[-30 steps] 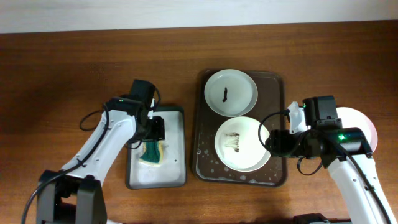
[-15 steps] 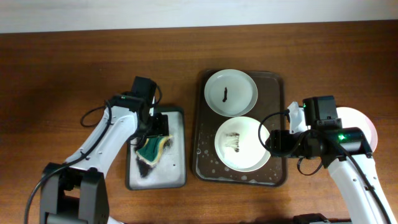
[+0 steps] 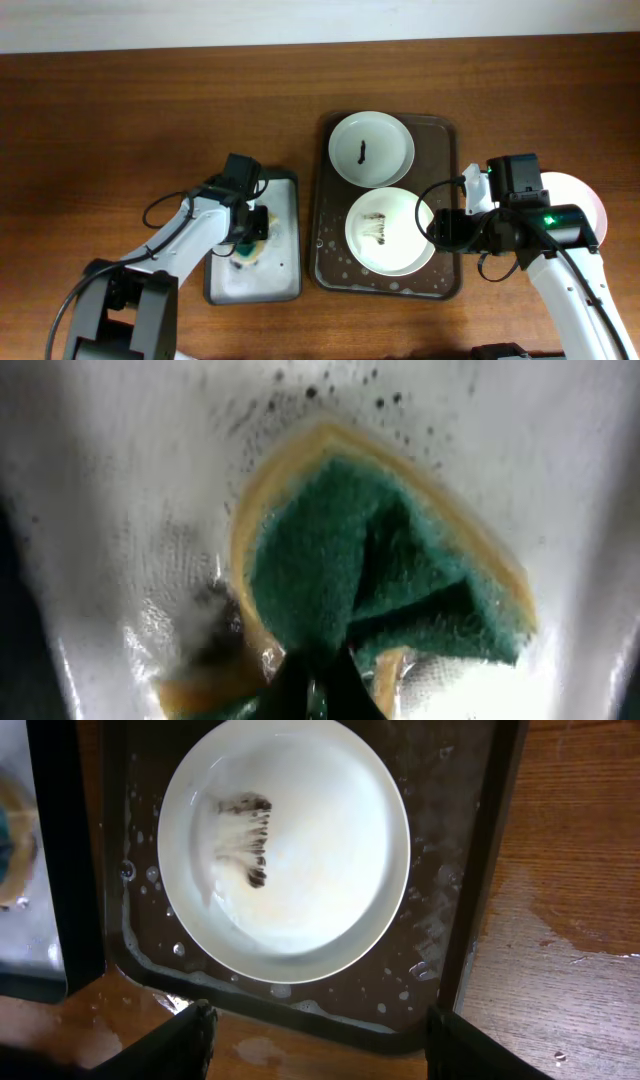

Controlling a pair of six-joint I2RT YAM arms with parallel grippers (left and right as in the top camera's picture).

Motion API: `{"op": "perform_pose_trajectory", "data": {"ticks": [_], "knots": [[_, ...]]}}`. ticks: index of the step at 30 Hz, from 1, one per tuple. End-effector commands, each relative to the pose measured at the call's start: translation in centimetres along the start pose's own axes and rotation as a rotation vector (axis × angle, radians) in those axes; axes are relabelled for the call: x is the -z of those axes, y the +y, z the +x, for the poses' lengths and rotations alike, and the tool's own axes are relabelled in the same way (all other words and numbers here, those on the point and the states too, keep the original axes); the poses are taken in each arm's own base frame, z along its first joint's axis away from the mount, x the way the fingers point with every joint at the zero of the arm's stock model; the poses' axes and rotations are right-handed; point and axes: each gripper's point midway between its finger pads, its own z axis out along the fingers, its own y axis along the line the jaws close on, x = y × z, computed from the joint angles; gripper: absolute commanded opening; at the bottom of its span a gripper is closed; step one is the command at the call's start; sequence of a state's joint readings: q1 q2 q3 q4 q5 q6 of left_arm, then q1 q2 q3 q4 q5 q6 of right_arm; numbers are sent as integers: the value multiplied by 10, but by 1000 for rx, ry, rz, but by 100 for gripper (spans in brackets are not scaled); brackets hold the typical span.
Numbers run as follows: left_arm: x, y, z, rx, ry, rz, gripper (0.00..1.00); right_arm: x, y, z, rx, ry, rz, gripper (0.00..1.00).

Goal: Clean dirty plates on tray and stack at the side
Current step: 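Scrub the brown-smeared plate with sponge held in left gripper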

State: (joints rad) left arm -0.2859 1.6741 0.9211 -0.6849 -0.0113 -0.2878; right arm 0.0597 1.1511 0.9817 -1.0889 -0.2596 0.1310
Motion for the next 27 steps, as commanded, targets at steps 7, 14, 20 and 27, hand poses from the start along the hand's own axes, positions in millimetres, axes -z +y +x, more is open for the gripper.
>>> {"op": "perform_pose_trajectory", "data": {"ticks": [7,14,20,27], "knots": [[126,-68,-53,-79,-93,285,0,-50,-23,-18,-54,39,81,57],[129,-150,-54,-193,-167,431,0,-136,-59,3,-220,292,130,24],[79,-233,-35,-222,-96,502,0,-157,-66,19,-215,266,126,4],[5,-293,-2,-131,19,527,0,-155,-67,29,-222,298,132,4]]}}
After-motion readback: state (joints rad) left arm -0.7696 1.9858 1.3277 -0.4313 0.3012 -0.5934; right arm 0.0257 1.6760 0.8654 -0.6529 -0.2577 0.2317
